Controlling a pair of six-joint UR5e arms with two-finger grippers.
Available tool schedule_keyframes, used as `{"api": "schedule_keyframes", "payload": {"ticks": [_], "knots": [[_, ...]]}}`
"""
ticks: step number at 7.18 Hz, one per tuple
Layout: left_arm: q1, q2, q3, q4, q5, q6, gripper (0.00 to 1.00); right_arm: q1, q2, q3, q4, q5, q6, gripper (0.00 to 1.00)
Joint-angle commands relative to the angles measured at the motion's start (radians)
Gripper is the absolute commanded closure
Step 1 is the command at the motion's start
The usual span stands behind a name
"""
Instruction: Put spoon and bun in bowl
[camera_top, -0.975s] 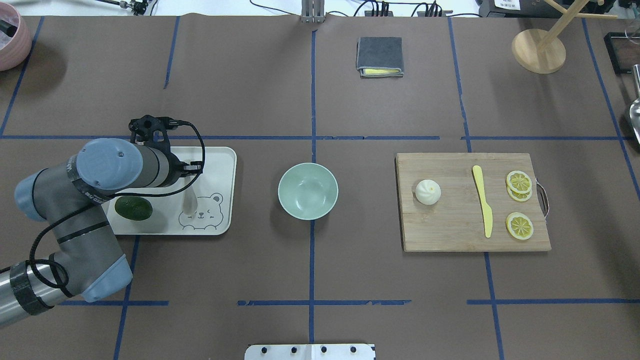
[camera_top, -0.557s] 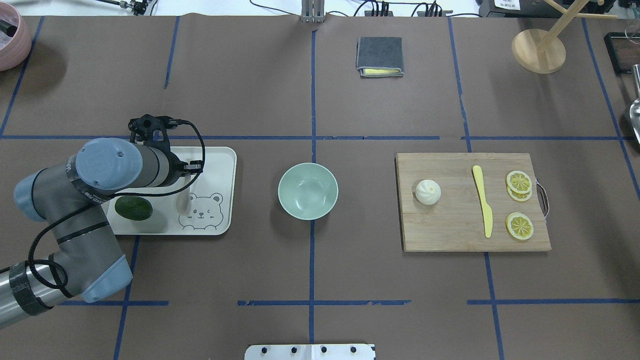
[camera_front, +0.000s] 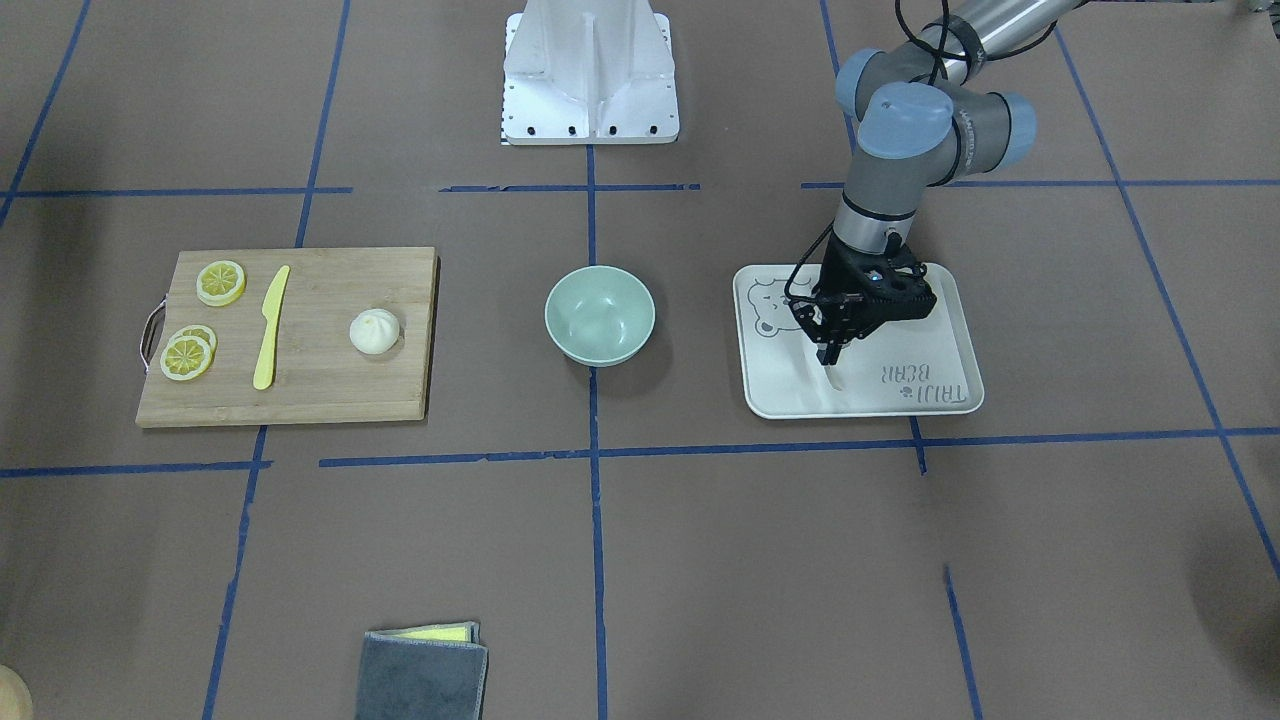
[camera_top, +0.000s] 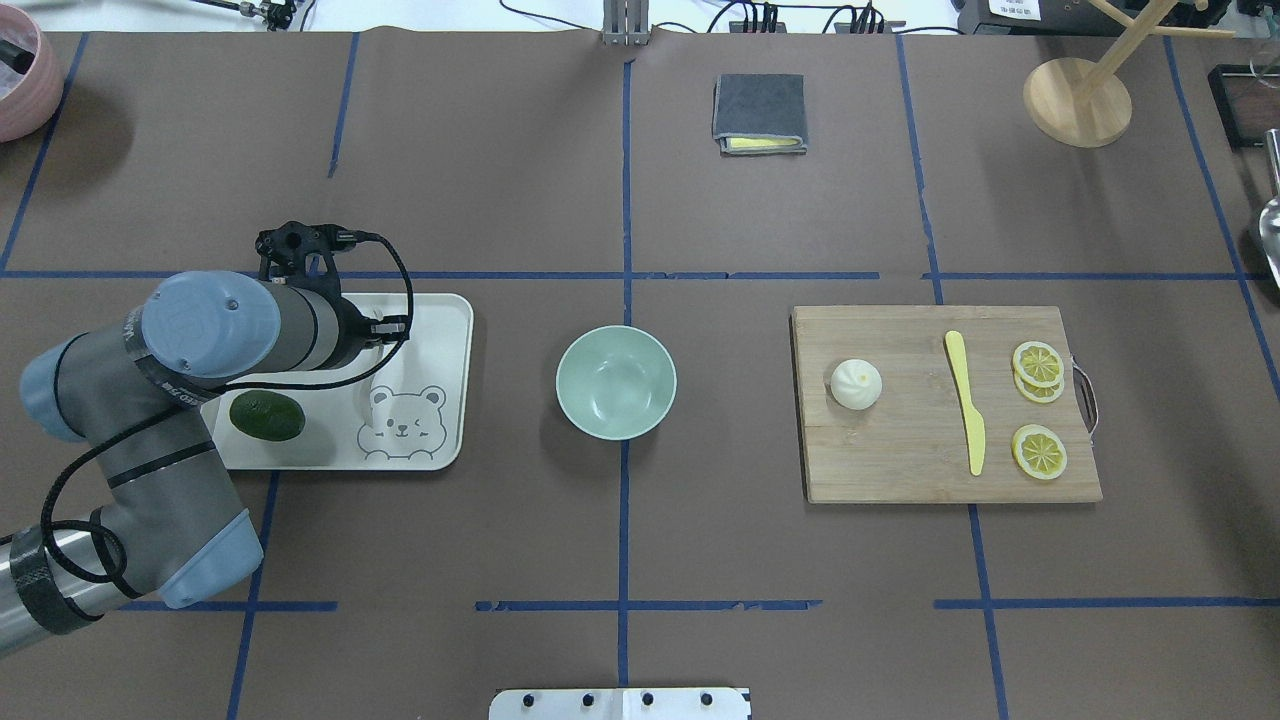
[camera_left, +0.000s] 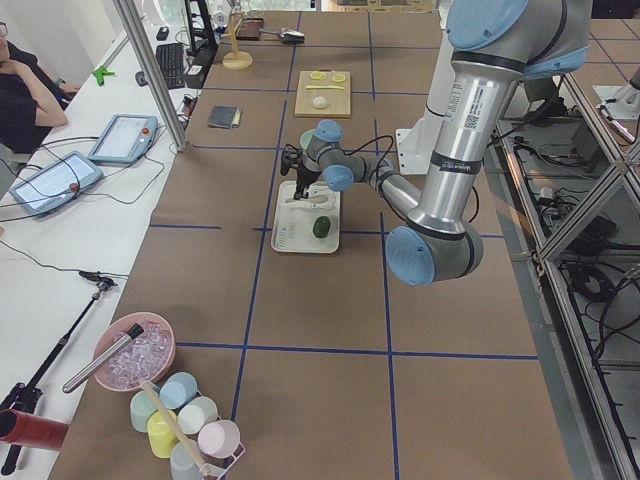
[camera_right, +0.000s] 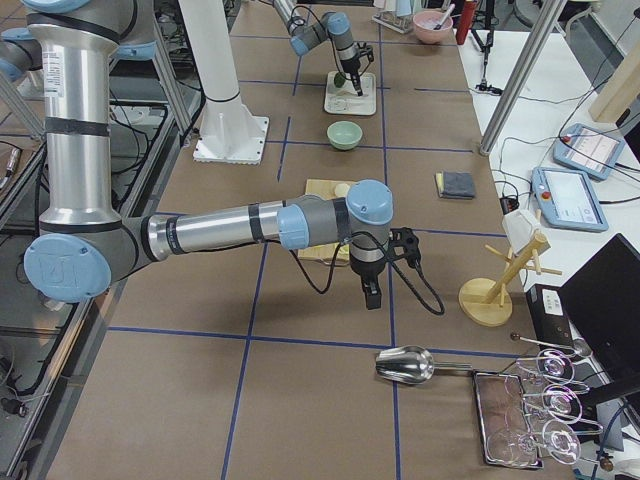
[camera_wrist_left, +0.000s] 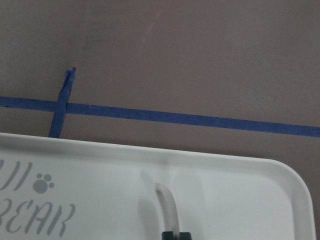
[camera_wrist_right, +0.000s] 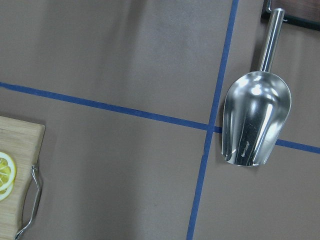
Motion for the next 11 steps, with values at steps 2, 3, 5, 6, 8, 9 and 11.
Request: {"api": "schedule_keyframes", "payload": {"ticks": [2, 3, 5, 6, 8, 9, 11], "knots": [[-0.003, -0.158, -0.022, 0.165, -0.002, -0.176, 0.95, 0.0, 0.0, -0.001, 0.001, 0.0, 0.0, 0.0], [0.003, -0.265, -0.007, 0.283, -0.002, -0.305, 0.95, 0.0, 0.0, -0.001, 0.001, 0.0, 0.0, 0.0], [0.035, -0.401, 0.039, 0.382, 0.001, -0.474, 0.95, 0.0, 0.0, -0.004, 0.001, 0.0, 0.0, 0.0], [0.058, -0.477, 0.128, 0.381, 0.036, -0.577, 0.95, 0.0, 0.0, -0.005, 0.001, 0.0, 0.0, 0.0], [0.124, -0.52, 0.19, 0.375, 0.086, -0.651, 0.93, -0.001, 0.0, -0.009, 0.001, 0.0, 0.0, 0.0], [0.127, -0.517, 0.191, 0.375, 0.099, -0.65, 0.9, 0.0, 0.0, -0.009, 0.001, 0.0, 0.0, 0.0], [0.127, -0.506, 0.181, 0.376, 0.101, -0.571, 0.55, 0.0, 0.0, -0.009, -0.001, 0.0, 0.0, 0.0]]}}
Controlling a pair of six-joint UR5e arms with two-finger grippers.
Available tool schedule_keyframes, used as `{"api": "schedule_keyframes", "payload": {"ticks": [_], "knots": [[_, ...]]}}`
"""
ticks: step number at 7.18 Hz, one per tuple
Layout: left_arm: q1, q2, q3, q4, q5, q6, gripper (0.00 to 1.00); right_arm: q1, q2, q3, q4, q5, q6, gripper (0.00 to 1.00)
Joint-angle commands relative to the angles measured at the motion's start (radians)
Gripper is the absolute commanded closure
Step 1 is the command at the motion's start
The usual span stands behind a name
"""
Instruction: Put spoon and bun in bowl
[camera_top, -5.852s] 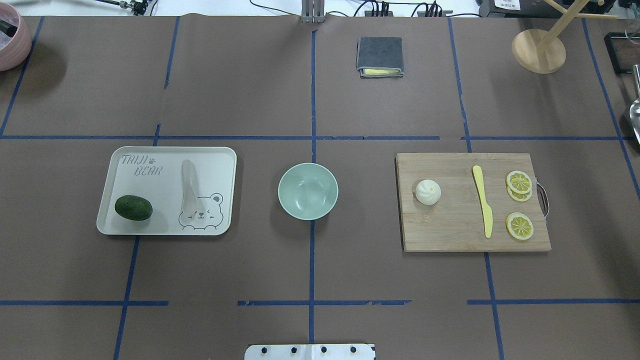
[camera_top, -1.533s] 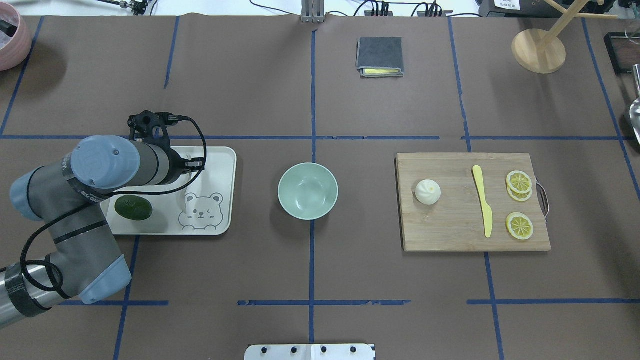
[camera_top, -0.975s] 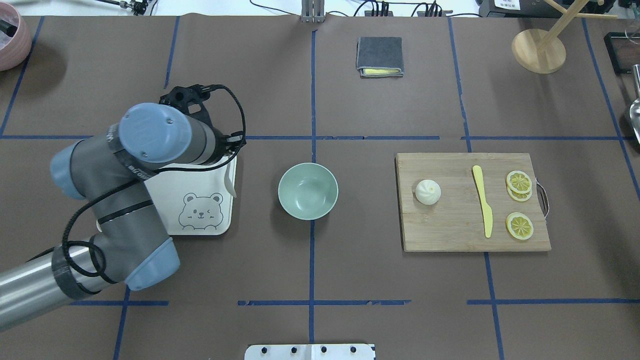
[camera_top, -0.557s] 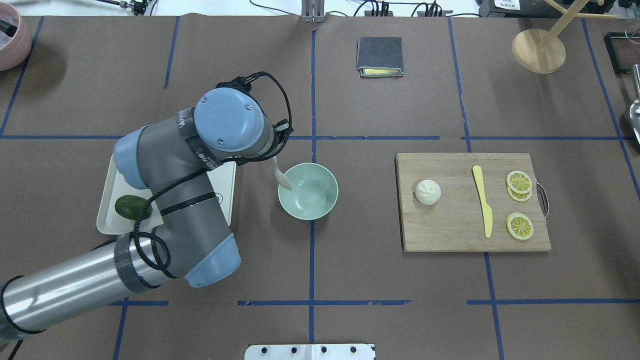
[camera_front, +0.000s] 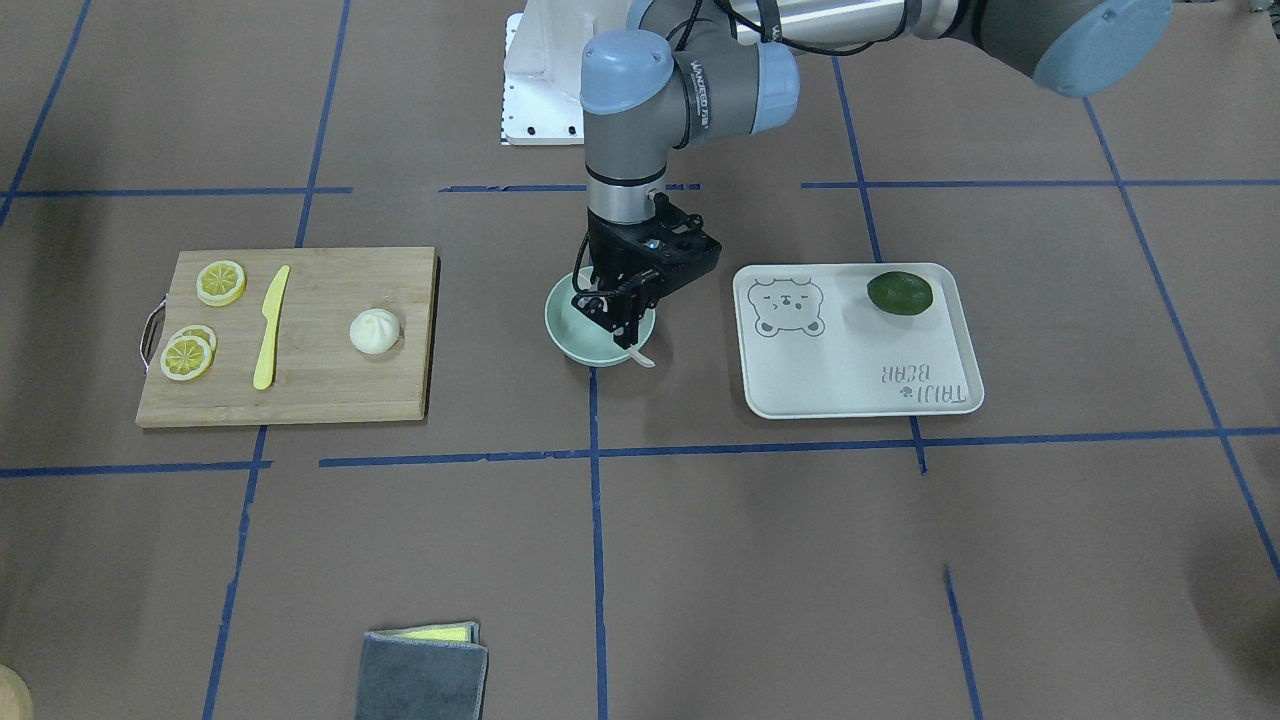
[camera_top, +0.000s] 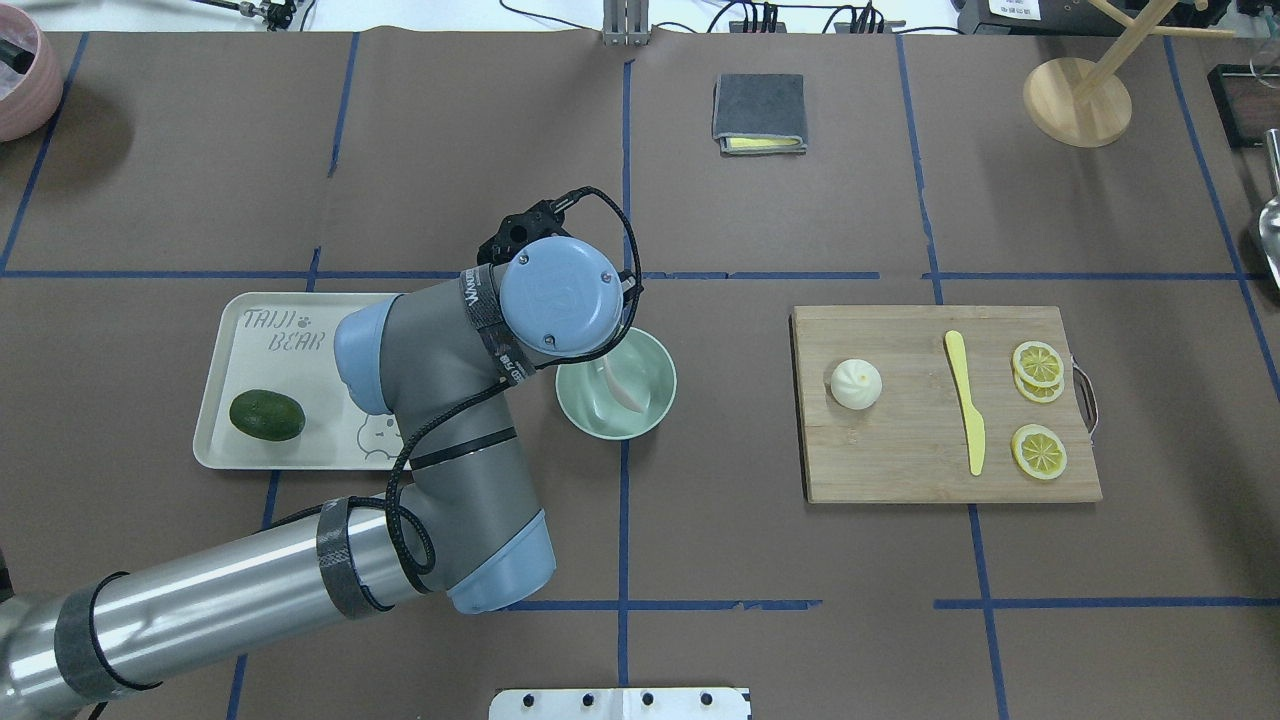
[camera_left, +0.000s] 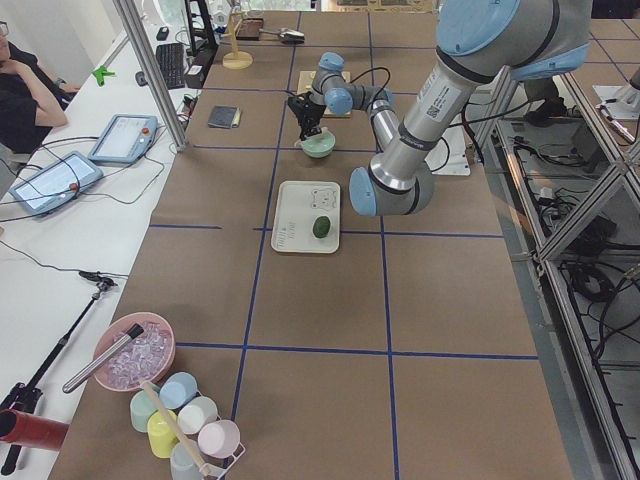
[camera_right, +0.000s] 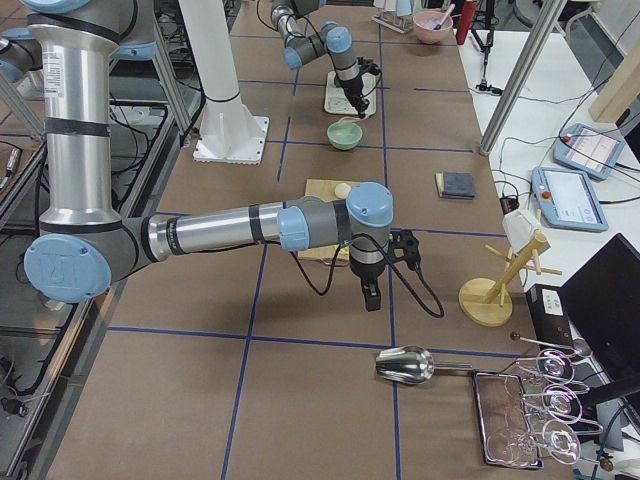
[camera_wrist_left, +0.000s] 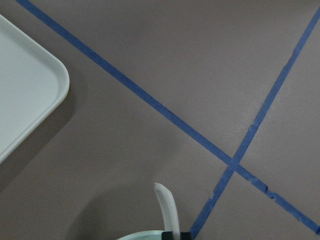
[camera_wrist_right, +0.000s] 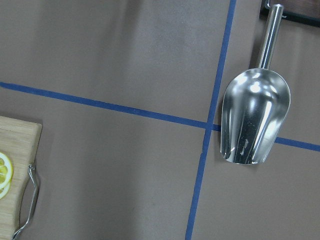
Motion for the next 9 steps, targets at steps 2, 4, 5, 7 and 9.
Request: {"api": "schedule_keyframes", "payload": {"ticks": [2, 4, 5, 7, 9], "knots": [[-0.001, 0.029, -0.049, 0.004, -0.001, 0.196, 0.0, 0.0, 0.0, 0.001, 0.0, 0.0, 0.0, 0.0], [-0.051, 0.183, -0.278, 0.01, -0.01, 0.574, 0.0, -0.001, 0.0, 0.001, -0.001, 0.002, 0.002, 0.0], [-0.123, 0.226, -0.308, 0.01, -0.109, 0.776, 0.0, -0.001, 0.012, 0.014, -0.001, 0.003, 0.023, 0.0], [-0.361, 0.389, -0.39, 0.007, -0.308, 1.27, 0.0, -0.018, 0.066, 0.057, -0.004, 0.105, 0.11, 0.0], [-0.657, 0.534, -0.312, 0.007, -0.6, 1.663, 0.0, -0.13, 0.095, 0.142, -0.007, 0.094, 0.179, 0.0]]}}
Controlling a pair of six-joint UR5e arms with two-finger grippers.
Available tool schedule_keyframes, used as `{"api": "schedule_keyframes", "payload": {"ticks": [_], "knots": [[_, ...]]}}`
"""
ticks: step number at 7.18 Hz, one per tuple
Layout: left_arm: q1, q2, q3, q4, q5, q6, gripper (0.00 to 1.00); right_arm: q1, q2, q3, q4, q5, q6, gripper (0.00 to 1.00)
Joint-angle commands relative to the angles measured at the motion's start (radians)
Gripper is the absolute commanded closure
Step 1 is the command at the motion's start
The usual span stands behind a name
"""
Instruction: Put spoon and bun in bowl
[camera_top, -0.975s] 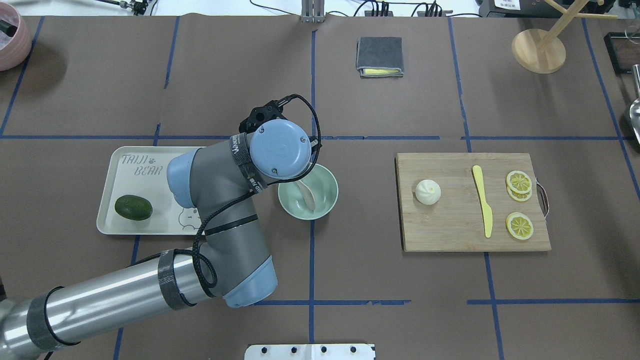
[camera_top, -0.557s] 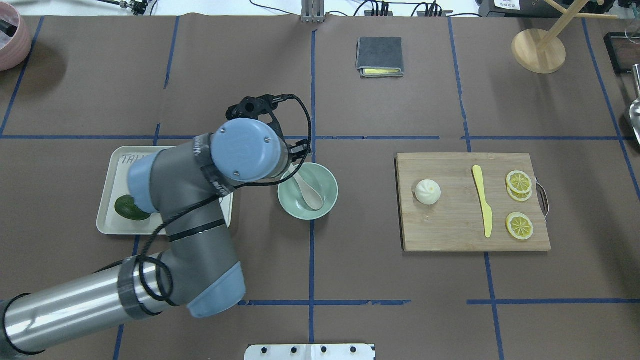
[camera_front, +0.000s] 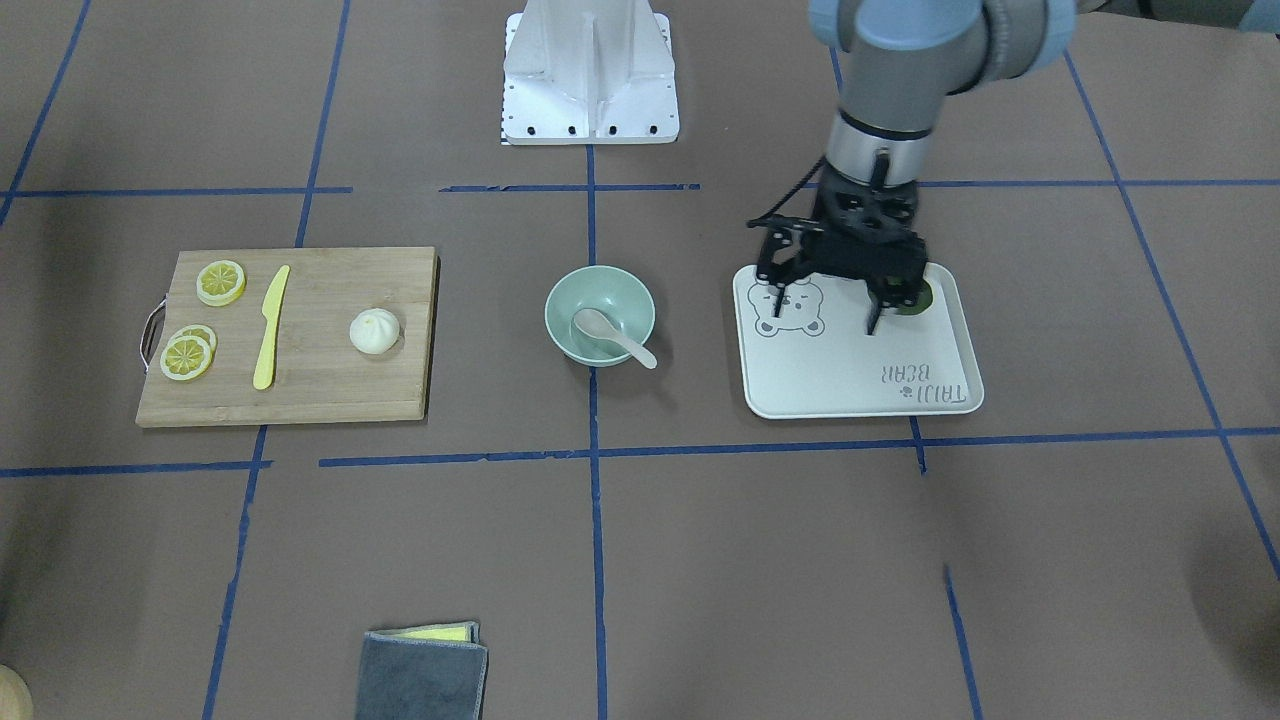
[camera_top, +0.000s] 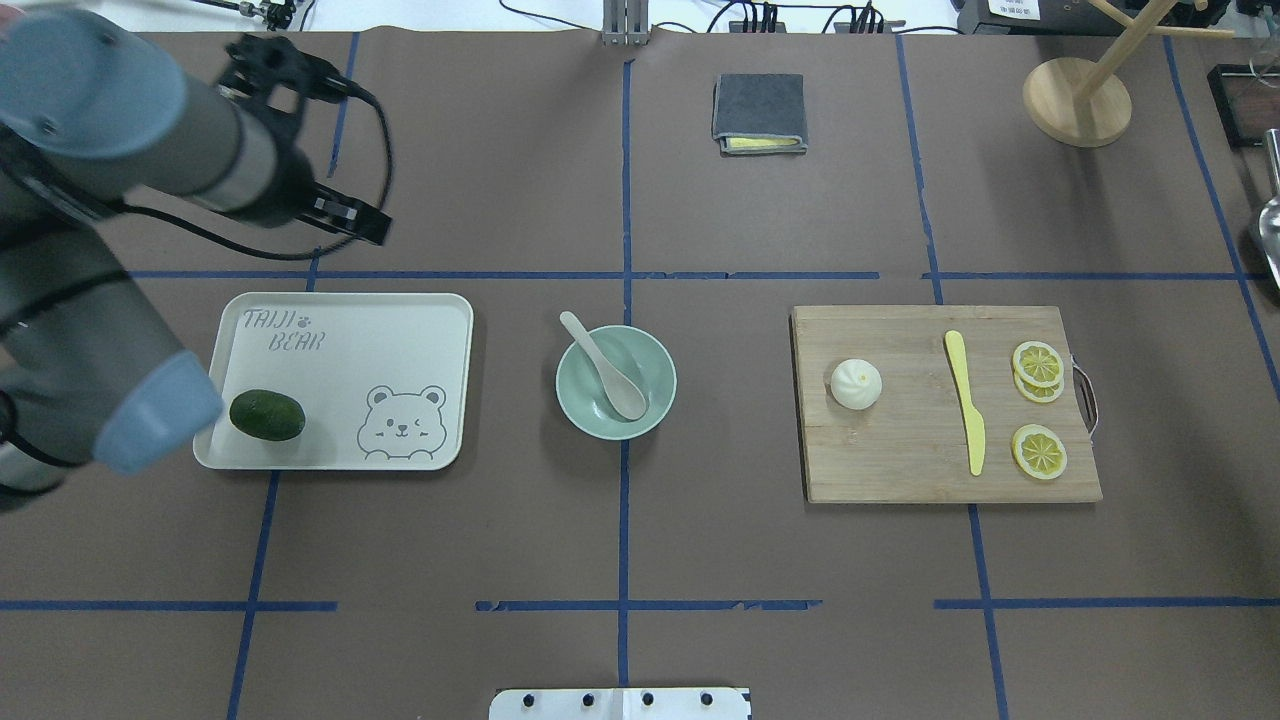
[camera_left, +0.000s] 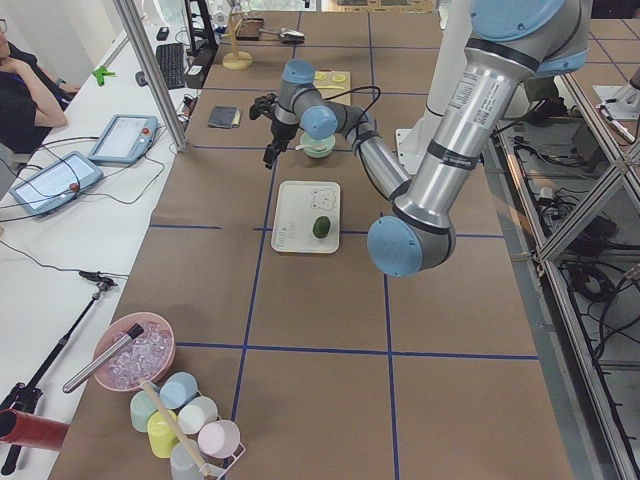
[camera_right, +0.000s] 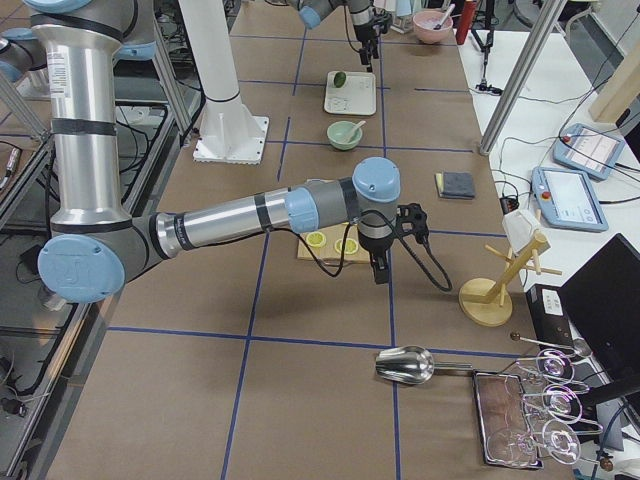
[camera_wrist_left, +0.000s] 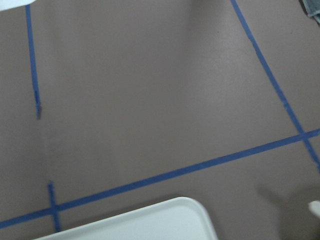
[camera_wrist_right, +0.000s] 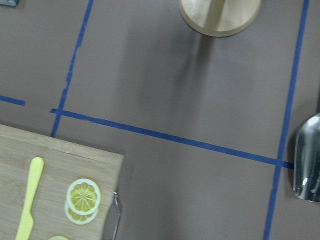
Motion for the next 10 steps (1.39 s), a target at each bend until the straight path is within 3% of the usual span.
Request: {"api": "schedule_keyframes", "payload": {"ticks": [1, 2, 4, 5, 6, 8, 10], "knots": [[-0.294, 0.162, 0.114, 0.001, -0.201, 0.38, 0.0, -0.148, 0.068, 0.048, 0.002, -0.001, 0.096, 0.0], [-0.396, 0.236, 0.177, -0.004, -0.264, 0.44, 0.0, -0.226, 0.084, 0.1, 0.006, -0.001, 0.228, 0.0], [-0.482, 0.346, 0.202, 0.002, -0.297, 0.509, 0.0, -0.432, 0.147, 0.18, 0.017, -0.156, 0.515, 0.0], [-0.557, 0.43, 0.188, -0.005, -0.301, 0.508, 0.0, -0.513, 0.164, 0.188, 0.025, -0.216, 0.611, 0.0], [-0.564, 0.448, 0.202, -0.001, -0.344, 0.506, 0.0, -0.6, 0.159, 0.188, 0.078, -0.31, 0.712, 0.0], [-0.561, 0.445, 0.199, -0.002, -0.355, 0.5, 0.0, -0.751, 0.165, 0.138, 0.135, -0.494, 0.803, 0.0], [-0.561, 0.445, 0.196, -0.002, -0.356, 0.5, 0.0, -0.775, 0.182, -0.024, 0.315, -0.508, 0.803, 0.0]]}}
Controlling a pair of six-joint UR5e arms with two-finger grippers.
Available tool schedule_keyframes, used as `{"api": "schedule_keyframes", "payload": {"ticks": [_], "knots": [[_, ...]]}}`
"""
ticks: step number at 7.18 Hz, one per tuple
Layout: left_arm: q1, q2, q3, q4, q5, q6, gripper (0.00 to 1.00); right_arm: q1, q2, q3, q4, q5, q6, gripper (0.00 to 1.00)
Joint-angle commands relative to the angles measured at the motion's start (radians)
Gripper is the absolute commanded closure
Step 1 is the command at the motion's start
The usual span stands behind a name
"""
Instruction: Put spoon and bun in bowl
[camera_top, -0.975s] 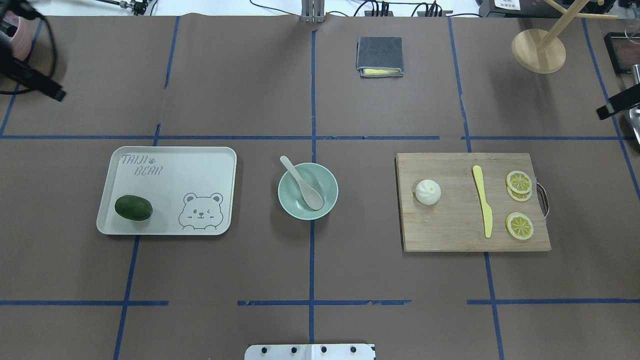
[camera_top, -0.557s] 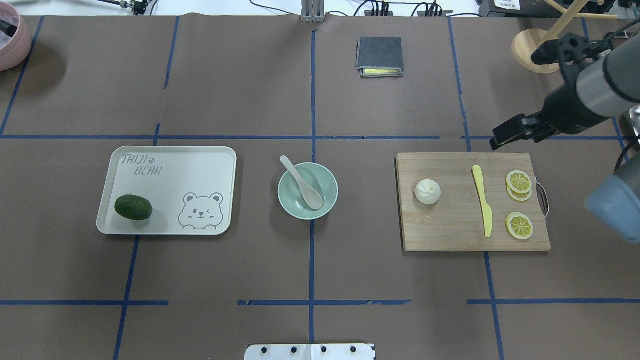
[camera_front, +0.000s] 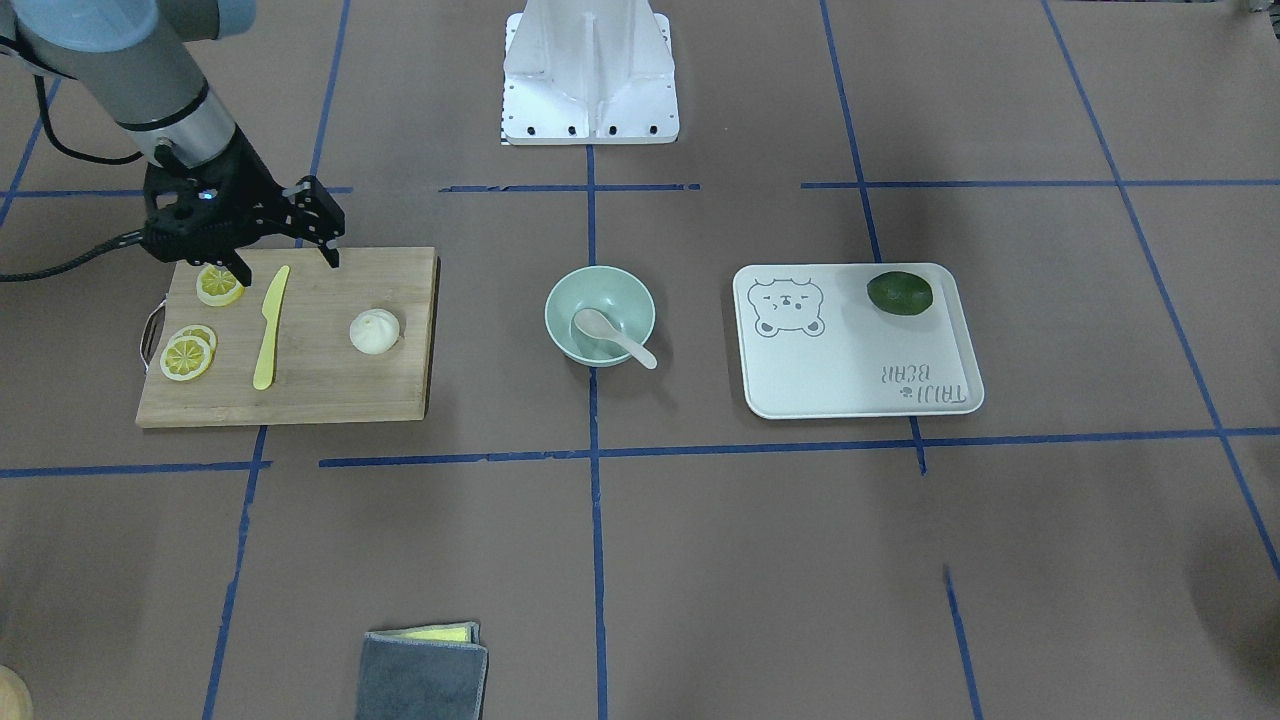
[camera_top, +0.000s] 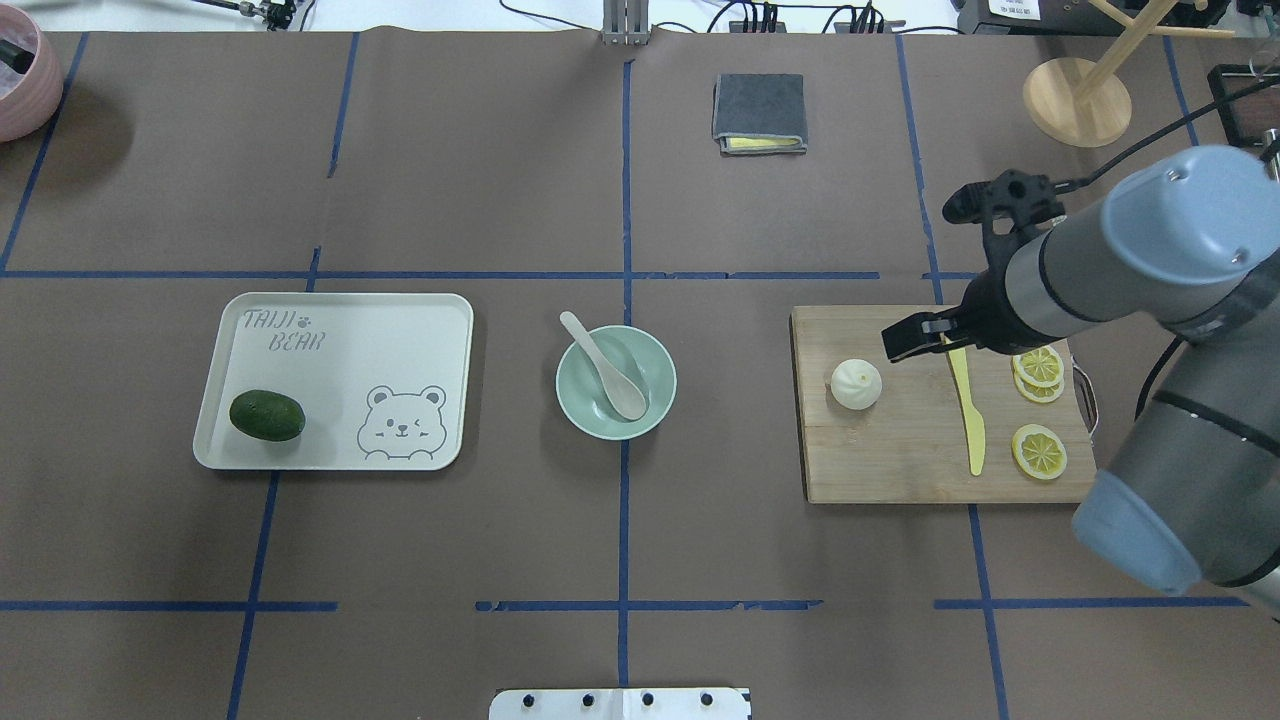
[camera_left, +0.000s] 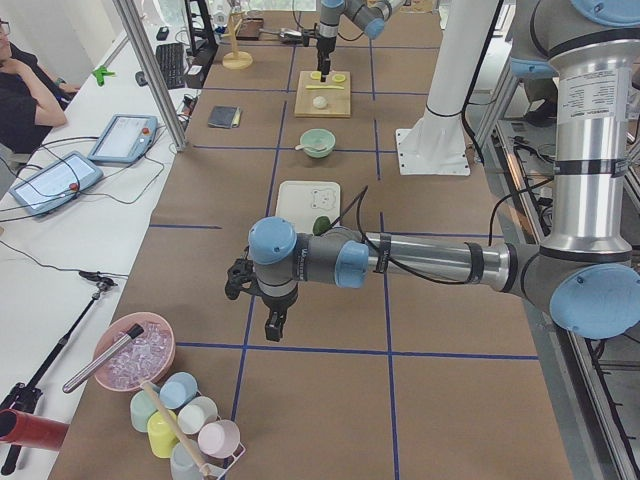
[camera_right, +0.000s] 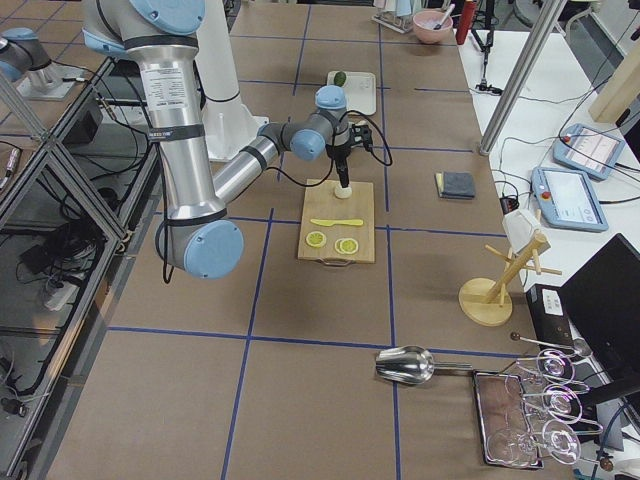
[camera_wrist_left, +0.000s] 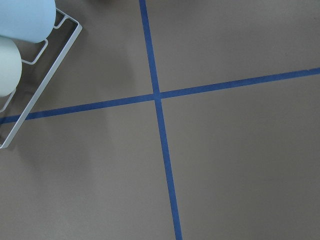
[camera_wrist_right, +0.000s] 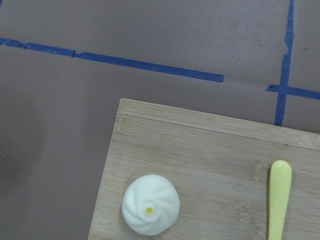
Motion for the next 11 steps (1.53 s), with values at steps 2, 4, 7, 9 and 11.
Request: {"api": "schedule_keyframes", "payload": {"ticks": [2, 4, 7, 9, 11], "knots": [[-0.001, 0.001, 0.0, -0.005, -0.002, 0.0, 0.0, -0.045, 0.034, -0.145, 0.137, -0.031, 0.007, 0.01], [-0.001, -0.002, 0.001, -0.009, -0.002, 0.0, 0.0, -0.073, 0.035, -0.147, 0.135, -0.052, 0.005, 0.22], [-0.001, -0.002, 0.0, -0.011, -0.002, 0.0, 0.0, -0.078, 0.035, -0.142, 0.127, -0.054, 0.007, 1.0], [-0.001, -0.002, 0.001, -0.011, -0.002, 0.0, 0.0, -0.078, 0.045, -0.138, 0.126, -0.054, 0.007, 1.0], [-0.001, -0.002, 0.001, -0.011, -0.004, 0.0, 0.0, -0.093, 0.206, -0.147, -0.01, -0.077, 0.057, 1.0]]}}
